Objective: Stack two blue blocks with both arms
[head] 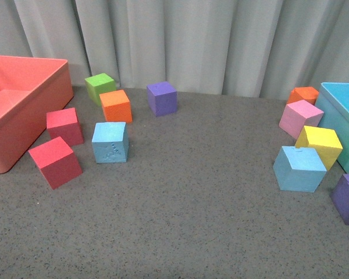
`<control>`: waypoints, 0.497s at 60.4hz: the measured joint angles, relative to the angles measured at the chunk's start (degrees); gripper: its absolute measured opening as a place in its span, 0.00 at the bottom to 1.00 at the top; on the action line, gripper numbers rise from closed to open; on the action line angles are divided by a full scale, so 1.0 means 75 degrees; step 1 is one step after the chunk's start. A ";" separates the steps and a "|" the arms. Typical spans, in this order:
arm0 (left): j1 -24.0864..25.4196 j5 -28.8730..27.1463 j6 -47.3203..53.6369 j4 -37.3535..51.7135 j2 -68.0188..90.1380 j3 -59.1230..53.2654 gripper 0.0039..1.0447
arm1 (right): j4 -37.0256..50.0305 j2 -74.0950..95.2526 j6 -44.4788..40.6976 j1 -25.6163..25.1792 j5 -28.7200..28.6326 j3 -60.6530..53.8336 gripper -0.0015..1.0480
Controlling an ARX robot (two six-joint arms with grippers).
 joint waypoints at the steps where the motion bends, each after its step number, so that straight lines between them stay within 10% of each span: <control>1: 0.0000 0.0000 0.0000 0.0000 -0.0003 0.0000 0.94 | 0.0000 0.0000 0.0000 0.0000 0.0000 0.0000 0.91; 30: 0.0000 0.0000 0.0000 0.0000 0.0000 0.0000 0.94 | 0.0000 0.0000 0.0000 0.0000 0.0000 0.0000 0.91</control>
